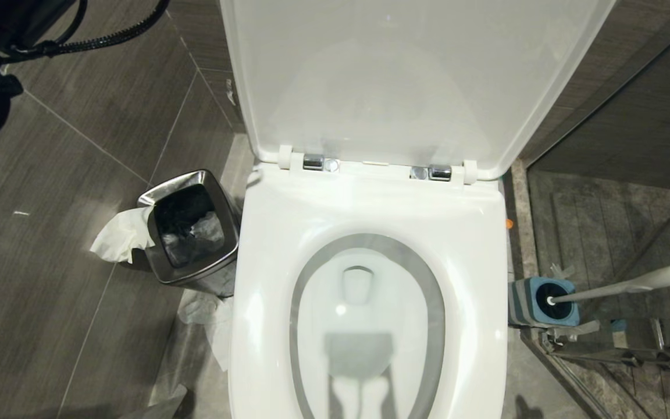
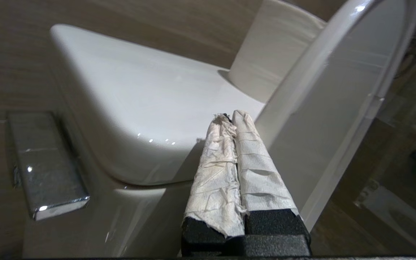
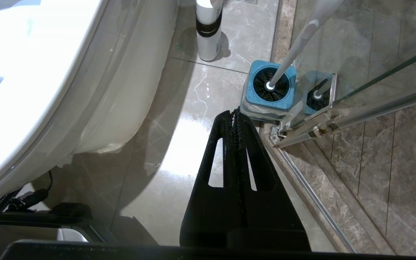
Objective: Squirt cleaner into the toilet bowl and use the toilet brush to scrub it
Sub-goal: Close the toilet lid
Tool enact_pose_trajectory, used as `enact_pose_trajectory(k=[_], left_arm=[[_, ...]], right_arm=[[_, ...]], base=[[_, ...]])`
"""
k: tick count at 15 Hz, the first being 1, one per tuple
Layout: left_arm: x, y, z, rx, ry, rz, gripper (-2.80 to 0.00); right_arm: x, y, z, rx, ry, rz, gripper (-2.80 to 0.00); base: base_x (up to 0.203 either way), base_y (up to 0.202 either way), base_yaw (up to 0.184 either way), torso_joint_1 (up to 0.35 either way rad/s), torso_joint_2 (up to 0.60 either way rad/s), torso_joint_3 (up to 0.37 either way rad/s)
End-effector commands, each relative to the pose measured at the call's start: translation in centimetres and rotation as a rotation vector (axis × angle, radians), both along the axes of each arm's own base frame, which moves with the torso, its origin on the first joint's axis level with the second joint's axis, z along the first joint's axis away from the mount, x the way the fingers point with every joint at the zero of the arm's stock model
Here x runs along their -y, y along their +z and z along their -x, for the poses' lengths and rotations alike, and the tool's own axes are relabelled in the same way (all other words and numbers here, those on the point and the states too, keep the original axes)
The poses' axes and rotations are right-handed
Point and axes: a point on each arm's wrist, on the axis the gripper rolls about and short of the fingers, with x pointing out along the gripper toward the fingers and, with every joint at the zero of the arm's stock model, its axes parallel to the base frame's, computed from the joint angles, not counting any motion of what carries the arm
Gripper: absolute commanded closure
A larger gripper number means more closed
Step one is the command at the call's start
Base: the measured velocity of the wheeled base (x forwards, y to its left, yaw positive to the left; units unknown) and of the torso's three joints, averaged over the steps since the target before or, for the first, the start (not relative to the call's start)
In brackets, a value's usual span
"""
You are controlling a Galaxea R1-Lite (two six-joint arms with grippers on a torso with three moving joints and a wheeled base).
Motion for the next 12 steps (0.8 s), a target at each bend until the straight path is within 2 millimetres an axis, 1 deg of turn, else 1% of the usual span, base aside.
enact_pose_trajectory(k=[1,3,6,10,12], left_arm=[[-0.1,-0.2,-0.3,-0.030,0.034,0.023,0.00],[-0.1,-0.6,-0.6,-0.076,0.062,0.017,0.00],[0.3,-2.1,-1.0,-0.103,0.077,-0.038,0.00],[1.2,-3.8,-0.8,-0.123,0.033,-0.106,0.00],[1.1,-4.0,-0.1,-0.115,-0.007,-0.135,0.00]], right_arm=[[0.0,0.0,0.0,-0.001,0.001,0.000,0.00],[0.0,0.0,0.0,-0.001,0.001,0.000,0.00],[0.0,0.0,0.0,-0.001,0.001,0.000,0.00],[0.0,0.0,0.0,-0.001,0.001,0.000,0.00],[0.0,0.0,0.0,-0.001,0.001,0.000,0.00]], base=[[0.000,0.000,0.000,0.000,0.00,0.000],[0.000,0.000,0.000,0.000,0.00,0.000],[0.000,0.000,0.000,0.000,0.00,0.000],[0.000,0.000,0.000,0.000,0.00,0.000],[0.000,0.000,0.000,0.000,0.00,0.000]])
